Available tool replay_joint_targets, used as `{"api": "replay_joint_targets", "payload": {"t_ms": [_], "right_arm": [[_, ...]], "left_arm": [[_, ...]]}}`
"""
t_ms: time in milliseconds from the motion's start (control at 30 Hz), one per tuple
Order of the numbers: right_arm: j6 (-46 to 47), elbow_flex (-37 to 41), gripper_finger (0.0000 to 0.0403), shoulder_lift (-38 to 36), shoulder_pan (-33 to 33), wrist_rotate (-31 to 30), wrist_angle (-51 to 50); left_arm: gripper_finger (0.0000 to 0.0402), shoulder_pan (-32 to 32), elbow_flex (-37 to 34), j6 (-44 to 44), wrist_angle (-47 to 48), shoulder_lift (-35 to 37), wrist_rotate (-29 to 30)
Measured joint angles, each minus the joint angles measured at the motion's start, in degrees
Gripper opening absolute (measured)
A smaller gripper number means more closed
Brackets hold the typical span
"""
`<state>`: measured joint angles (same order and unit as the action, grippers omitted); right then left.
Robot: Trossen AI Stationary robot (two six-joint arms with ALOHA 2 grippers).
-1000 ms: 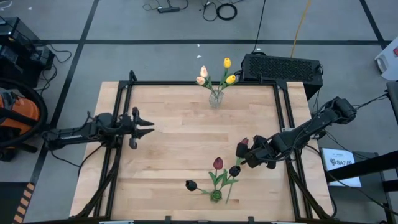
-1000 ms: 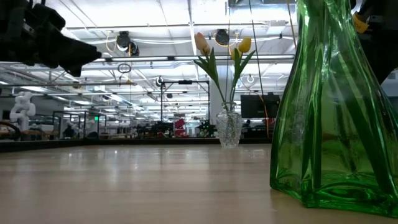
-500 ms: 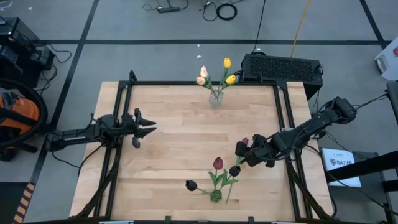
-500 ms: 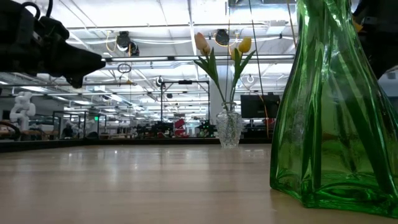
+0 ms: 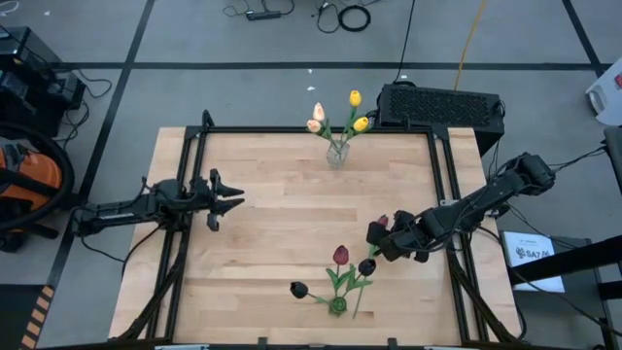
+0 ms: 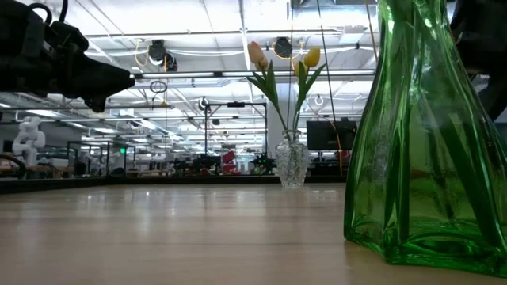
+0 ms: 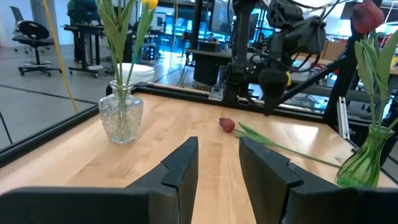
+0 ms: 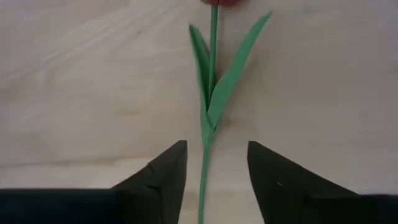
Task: Sort flowers into vase by color
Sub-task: Put the red into the green flower vase
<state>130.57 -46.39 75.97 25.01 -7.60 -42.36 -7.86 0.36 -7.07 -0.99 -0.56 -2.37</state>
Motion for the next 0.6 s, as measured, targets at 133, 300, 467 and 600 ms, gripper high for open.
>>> {"api": "replay_joint_targets", "payload": {"t_ms": [133,300,467,600], "right_arm": [[-0.8,0.0,0.0176,4.9,-1.2,0.3,1.4],[-2.4,0.0,0.0176,11.3,-2.9,0.5,7.7],[-5.9,-0.3,0.0170,17.2,-4.5,4.5,11.9],[-5.6,-0.7,0.0161,20.8,-5.1,6.8,11.4]], "left_arm": [[0.0123,0.0,0.0,0.0,0.0,0.0,0.0],[0.0123,0.0,0.0,0.0,0.0,0.0,0.0],[0.0123,0.0,0.0,0.0,0.0,0.0,0.0],[0.0123,0.0,0.0,0.0,0.0,0.0,0.0]]}}
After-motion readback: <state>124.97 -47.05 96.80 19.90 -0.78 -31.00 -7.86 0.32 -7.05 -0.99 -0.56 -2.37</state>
